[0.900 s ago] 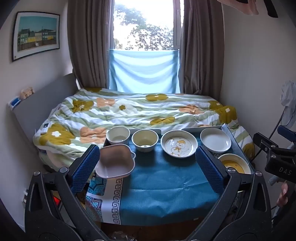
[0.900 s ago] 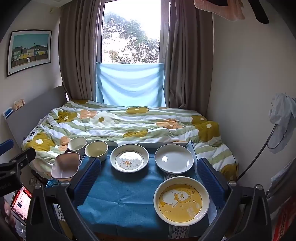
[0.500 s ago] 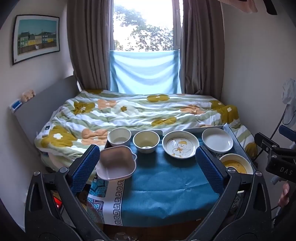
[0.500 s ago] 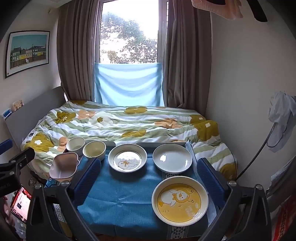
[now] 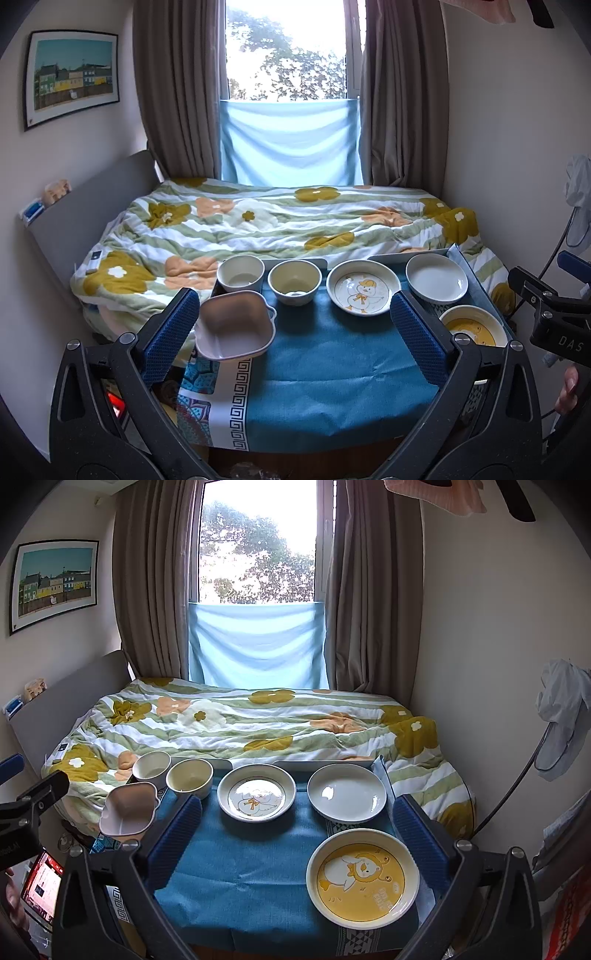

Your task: Organize plates and bowls

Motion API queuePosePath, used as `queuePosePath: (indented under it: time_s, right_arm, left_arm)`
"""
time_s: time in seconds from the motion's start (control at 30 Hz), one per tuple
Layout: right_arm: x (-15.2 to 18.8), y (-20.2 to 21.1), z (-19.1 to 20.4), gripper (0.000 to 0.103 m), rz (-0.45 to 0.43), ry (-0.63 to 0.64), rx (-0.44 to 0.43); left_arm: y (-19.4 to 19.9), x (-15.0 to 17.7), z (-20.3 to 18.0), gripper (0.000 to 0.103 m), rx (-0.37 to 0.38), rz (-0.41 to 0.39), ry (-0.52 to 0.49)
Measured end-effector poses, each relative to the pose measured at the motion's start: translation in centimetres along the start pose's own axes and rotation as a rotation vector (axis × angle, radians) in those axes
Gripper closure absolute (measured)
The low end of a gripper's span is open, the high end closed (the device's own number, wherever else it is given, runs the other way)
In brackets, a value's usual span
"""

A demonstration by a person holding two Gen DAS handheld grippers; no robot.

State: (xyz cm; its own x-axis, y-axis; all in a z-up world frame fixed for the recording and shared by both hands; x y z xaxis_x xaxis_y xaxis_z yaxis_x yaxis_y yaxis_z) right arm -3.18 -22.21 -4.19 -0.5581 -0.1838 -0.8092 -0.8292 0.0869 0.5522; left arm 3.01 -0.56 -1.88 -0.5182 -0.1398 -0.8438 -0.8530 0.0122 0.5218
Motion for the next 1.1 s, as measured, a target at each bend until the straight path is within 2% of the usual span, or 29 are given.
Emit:
queuePosePath:
  time_s: [1.1]
  right_arm:
    - [0.22, -0.16, 0.06, 0.000, 0.001, 0.000, -0.006]
  left_arm:
    - [0.50, 0.11, -0.10, 0.000, -0.013, 0.004, 0.008]
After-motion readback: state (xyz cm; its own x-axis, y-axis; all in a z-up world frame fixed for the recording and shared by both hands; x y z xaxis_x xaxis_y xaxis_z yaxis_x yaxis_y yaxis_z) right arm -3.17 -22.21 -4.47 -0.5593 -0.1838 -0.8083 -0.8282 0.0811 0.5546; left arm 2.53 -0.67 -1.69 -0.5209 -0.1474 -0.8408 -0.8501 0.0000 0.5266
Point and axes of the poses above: each gripper's, at about its wrist camera, not at the fingertips, and y roughly against the way its jaws point, z to its left, x to its underside, the point moved 3 cm from there along -y, roughly the way its jaws point, and after that the axes turned 11 degrees about y, right-handed, at the moved point
